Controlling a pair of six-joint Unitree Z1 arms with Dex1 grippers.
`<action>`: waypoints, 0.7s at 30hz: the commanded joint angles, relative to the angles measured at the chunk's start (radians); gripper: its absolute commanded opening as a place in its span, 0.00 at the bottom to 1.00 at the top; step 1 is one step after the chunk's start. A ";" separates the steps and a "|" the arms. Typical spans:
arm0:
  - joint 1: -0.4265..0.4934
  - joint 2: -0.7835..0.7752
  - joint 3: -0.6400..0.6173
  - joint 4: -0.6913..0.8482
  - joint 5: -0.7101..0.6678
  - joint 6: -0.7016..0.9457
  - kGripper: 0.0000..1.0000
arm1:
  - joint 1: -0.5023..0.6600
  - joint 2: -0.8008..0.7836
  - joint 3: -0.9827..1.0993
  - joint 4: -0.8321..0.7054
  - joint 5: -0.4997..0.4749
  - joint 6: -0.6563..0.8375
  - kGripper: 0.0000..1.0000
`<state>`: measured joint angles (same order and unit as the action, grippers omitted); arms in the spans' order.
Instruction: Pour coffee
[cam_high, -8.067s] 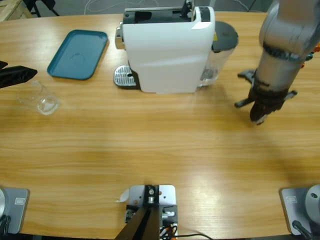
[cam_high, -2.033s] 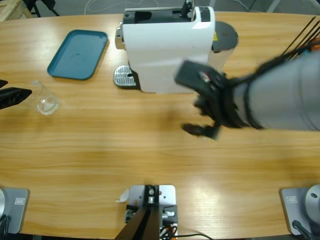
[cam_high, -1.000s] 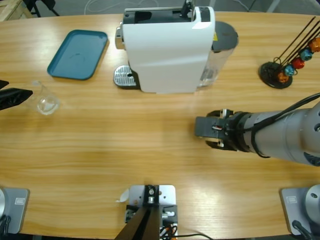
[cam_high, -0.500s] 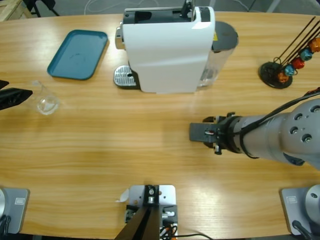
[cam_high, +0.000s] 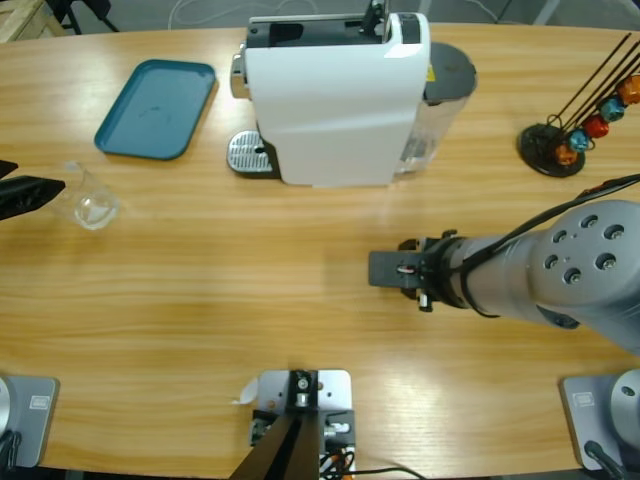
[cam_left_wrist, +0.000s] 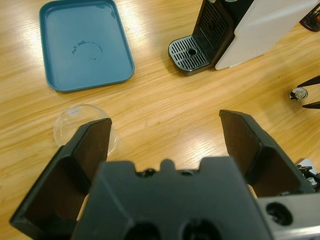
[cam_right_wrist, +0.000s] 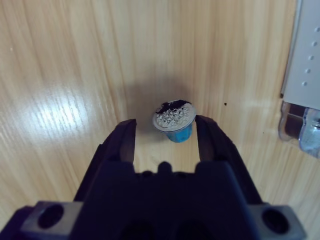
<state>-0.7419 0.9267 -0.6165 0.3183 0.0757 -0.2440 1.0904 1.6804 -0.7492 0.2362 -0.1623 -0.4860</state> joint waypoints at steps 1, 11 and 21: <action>-0.005 0.006 0.021 0.002 -0.013 0.003 0.93 | -0.070 0.027 0.019 -0.009 0.007 -0.025 0.47; -0.005 0.008 0.021 0.001 -0.013 0.003 0.93 | -0.072 0.042 0.018 -0.009 0.020 -0.035 0.37; -0.005 0.009 0.021 0.002 -0.014 0.003 0.93 | -0.072 0.053 0.016 -0.008 0.047 -0.048 0.00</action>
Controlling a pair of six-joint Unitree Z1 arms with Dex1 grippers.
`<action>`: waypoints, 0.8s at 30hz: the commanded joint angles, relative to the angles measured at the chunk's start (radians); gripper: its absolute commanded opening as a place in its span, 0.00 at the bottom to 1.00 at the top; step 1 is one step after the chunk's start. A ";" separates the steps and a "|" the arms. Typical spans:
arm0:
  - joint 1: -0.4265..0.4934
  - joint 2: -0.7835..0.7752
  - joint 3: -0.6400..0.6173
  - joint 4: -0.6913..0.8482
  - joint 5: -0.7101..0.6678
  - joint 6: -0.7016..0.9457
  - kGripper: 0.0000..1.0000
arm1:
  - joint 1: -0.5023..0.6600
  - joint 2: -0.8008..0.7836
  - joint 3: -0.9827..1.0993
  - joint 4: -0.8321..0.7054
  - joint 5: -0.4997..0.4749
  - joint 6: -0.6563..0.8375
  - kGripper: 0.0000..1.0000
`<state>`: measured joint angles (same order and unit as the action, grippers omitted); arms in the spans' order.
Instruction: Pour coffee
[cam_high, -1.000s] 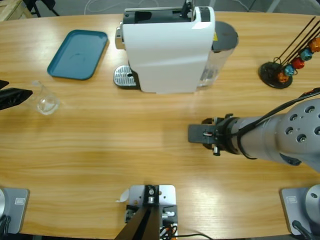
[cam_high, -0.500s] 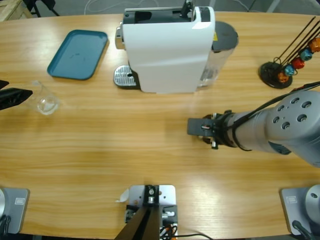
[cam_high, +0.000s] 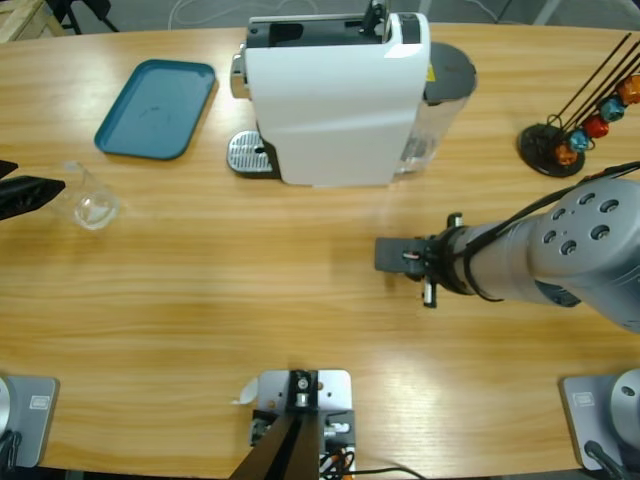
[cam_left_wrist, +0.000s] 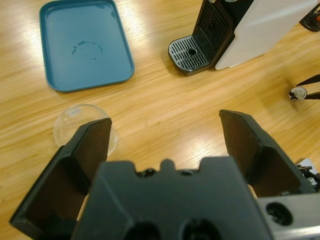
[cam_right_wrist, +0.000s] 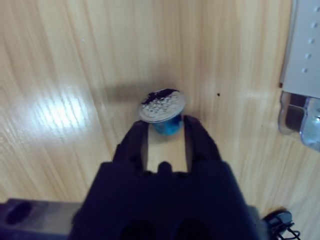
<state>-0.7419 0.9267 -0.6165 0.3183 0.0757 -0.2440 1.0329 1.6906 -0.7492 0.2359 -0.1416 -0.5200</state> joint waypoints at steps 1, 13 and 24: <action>-0.005 0.009 0.021 0.002 -0.013 0.003 0.94 | -0.014 0.044 0.015 -0.007 0.026 -0.015 0.00; -0.005 0.017 0.020 0.001 -0.014 0.003 0.94 | -0.012 -0.091 -0.318 0.407 -0.046 -0.055 0.00; -0.005 0.027 0.021 -0.002 -0.014 0.003 0.94 | 0.039 0.201 -1.101 0.829 -0.139 -0.078 0.00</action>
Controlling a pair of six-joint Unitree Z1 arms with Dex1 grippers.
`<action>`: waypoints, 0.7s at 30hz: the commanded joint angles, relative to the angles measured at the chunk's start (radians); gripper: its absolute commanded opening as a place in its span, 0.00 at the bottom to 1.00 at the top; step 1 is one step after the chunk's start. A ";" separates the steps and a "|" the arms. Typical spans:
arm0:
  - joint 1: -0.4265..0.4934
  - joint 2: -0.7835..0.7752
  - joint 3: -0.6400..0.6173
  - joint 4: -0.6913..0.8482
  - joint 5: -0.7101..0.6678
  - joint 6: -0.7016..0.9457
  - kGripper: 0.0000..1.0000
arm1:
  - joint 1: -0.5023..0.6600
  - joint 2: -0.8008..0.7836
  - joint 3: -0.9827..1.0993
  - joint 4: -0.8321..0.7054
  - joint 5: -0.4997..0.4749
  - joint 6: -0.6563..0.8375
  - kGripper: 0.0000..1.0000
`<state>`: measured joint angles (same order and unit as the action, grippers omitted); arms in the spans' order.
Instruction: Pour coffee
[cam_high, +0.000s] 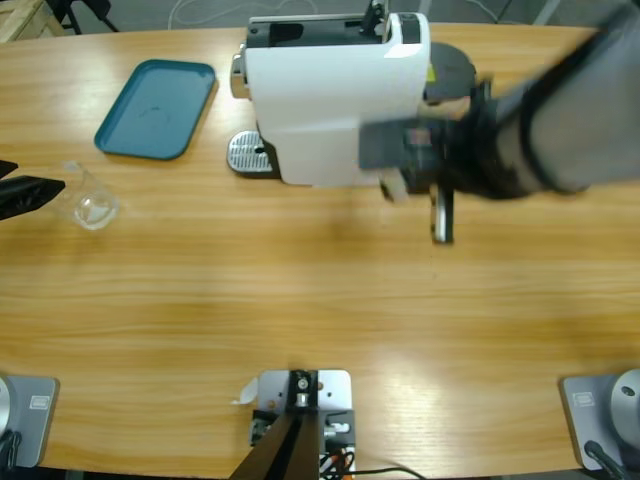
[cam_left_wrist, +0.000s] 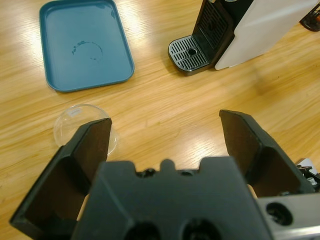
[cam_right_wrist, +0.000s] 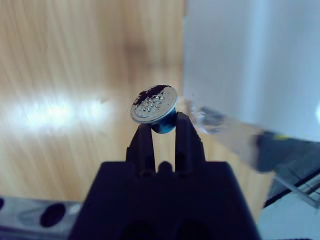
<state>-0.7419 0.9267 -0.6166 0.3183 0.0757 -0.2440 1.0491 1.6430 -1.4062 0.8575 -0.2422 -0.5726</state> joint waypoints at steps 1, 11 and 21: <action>-0.005 0.027 0.021 -0.002 -0.014 0.003 0.94 | 0.023 0.301 -0.539 0.249 -0.039 -0.036 0.00; -0.005 0.018 0.024 -0.004 -0.011 0.002 0.94 | -0.003 0.665 -1.157 0.491 -0.137 -0.018 0.00; -0.005 0.020 0.026 -0.007 -0.011 0.002 0.94 | -0.067 0.664 -1.199 0.551 -0.337 0.025 0.00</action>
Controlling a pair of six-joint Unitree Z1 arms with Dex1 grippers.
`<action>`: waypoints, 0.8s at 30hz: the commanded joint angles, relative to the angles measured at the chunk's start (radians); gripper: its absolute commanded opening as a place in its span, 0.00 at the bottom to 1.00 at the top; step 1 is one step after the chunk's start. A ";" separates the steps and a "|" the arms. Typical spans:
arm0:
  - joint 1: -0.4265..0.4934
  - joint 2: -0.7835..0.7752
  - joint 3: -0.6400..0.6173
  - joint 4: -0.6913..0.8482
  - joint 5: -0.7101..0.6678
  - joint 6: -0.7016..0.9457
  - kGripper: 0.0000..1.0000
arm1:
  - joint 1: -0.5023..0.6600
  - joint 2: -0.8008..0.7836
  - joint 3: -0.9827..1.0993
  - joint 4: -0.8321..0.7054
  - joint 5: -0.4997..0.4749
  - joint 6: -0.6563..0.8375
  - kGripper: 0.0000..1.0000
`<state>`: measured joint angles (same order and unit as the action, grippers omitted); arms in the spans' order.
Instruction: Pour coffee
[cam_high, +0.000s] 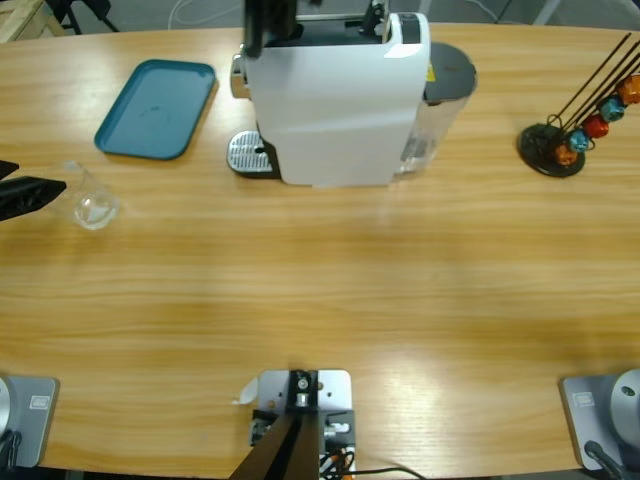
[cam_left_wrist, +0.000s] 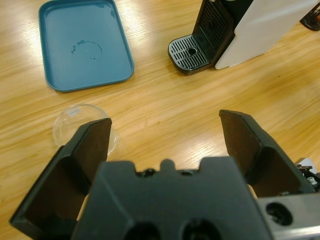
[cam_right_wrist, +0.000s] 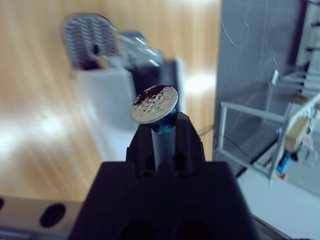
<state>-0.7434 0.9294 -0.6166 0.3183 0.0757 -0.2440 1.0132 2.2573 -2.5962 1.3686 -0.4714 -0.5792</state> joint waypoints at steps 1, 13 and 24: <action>-0.004 0.017 0.026 -0.007 -0.011 0.003 0.94 | -0.031 0.049 -0.010 0.044 -0.109 0.036 0.00; -0.004 0.019 0.026 -0.007 -0.011 0.003 0.94 | 0.020 0.076 -0.052 0.077 -0.108 0.075 0.00; -0.004 0.016 0.028 -0.007 -0.011 0.003 0.94 | 0.061 0.128 -0.117 0.108 -0.107 0.111 0.00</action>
<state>-0.7434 0.9294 -0.6166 0.3183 0.0757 -0.2440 1.0598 2.3076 -2.6399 1.4530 -0.5662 -0.4815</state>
